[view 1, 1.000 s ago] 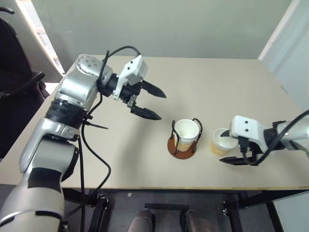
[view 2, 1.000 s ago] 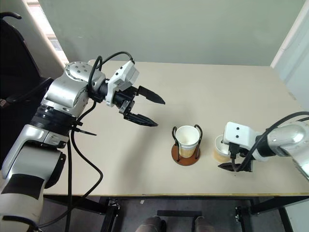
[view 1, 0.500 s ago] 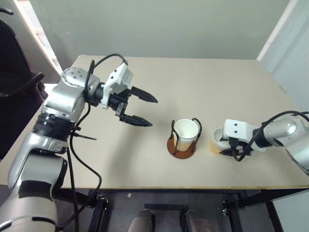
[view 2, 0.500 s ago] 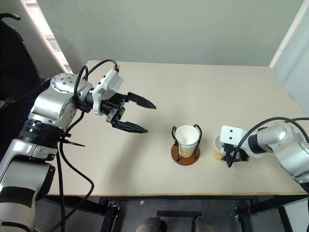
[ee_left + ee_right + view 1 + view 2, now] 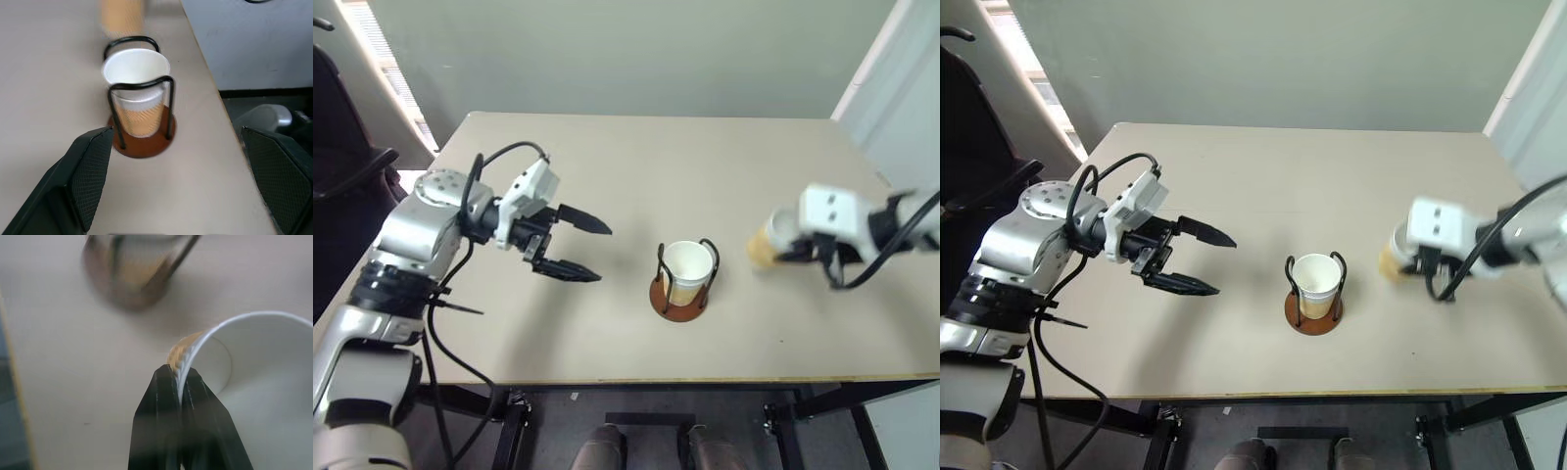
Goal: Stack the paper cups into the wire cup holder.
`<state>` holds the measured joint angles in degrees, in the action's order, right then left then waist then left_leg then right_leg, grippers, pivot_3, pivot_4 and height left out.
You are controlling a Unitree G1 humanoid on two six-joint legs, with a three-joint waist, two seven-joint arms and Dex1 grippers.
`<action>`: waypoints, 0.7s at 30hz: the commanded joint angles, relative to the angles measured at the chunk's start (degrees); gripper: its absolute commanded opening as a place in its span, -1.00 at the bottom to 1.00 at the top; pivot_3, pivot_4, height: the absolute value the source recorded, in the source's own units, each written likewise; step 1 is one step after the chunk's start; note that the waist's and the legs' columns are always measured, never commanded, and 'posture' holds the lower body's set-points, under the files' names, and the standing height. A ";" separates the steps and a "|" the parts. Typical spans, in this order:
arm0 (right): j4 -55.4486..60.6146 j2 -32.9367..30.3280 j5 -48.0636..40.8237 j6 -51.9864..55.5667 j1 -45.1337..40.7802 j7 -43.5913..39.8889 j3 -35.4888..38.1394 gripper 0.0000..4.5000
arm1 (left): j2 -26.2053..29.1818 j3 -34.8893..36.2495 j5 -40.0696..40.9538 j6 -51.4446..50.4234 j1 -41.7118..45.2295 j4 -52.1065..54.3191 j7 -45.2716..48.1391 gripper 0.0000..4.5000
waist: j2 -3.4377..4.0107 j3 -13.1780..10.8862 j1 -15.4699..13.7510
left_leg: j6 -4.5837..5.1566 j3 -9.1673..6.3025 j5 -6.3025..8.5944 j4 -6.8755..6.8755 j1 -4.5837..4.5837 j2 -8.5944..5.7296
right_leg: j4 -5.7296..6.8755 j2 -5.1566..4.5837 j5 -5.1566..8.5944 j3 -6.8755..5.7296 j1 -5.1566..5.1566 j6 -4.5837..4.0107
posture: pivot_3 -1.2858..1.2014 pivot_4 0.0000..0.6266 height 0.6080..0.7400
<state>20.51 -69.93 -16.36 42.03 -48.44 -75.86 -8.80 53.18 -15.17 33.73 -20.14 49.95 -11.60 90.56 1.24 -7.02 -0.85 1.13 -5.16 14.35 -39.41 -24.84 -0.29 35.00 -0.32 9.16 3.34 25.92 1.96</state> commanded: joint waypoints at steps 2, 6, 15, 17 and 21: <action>3.27 4.96 -3.08 3.65 -12.62 -2.76 -2.59 -0.99 | 0.51 2.05 1.82 -0.84 -1.86 4.37 1.94 1.00 | -0.02 0.01 0.26 | -0.01 0.00 0.00 0.13 0.12 0.02 | 0.04 0.01 0.06 0.02 -0.01 -0.12 | 0.03 -0.52 1.00; 4.39 9.49 -2.62 4.41 -17.07 -4.12 -7.41 -0.99 | -0.83 2.92 1.24 -1.30 -1.98 4.40 1.94 1.00 | -0.02 0.00 0.16 | -0.05 -0.07 -0.03 0.29 0.25 0.05 | 0.12 0.02 0.09 -0.07 -0.02 -0.19 | 0.03 -0.52 1.00; 1.70 11.54 3.00 -2.25 -13.81 -5.49 -13.41 -0.99 | -0.81 3.55 0.44 -1.75 -1.97 4.55 1.94 1.00 | -0.02 0.00 0.17 | -0.20 -0.07 -0.10 0.33 0.23 0.03 | 0.10 -0.01 0.06 -0.07 0.00 -0.14 | 0.03 -0.52 1.00; 1.03 12.08 3.69 -3.00 -13.36 -5.77 -13.94 -0.99 | -0.53 3.44 -0.09 -1.46 -2.43 4.67 1.94 1.00 | -0.01 0.00 0.25 | -0.21 -0.07 -0.11 0.35 0.24 0.04 | 0.11 0.00 0.06 -0.07 0.00 -0.12 | 0.03 -0.52 1.00; 0.73 14.02 5.35 -3.88 -13.02 -5.94 -15.51 -0.99 | -0.30 3.31 -0.44 -1.66 -2.11 4.56 1.94 1.00 | -0.02 0.00 0.32 | -0.24 -0.08 -0.13 0.36 0.27 0.04 | 0.20 0.00 0.04 -0.07 0.03 -0.12 | 0.03 -0.52 1.00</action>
<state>20.68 -56.07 -12.05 39.03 -61.10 -81.65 -24.06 51.95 -13.74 33.28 -21.71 47.38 -8.51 90.57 1.22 -7.02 -0.54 0.88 -5.25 14.22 -39.06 -24.57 -0.25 35.21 -0.31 9.21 3.27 25.95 1.84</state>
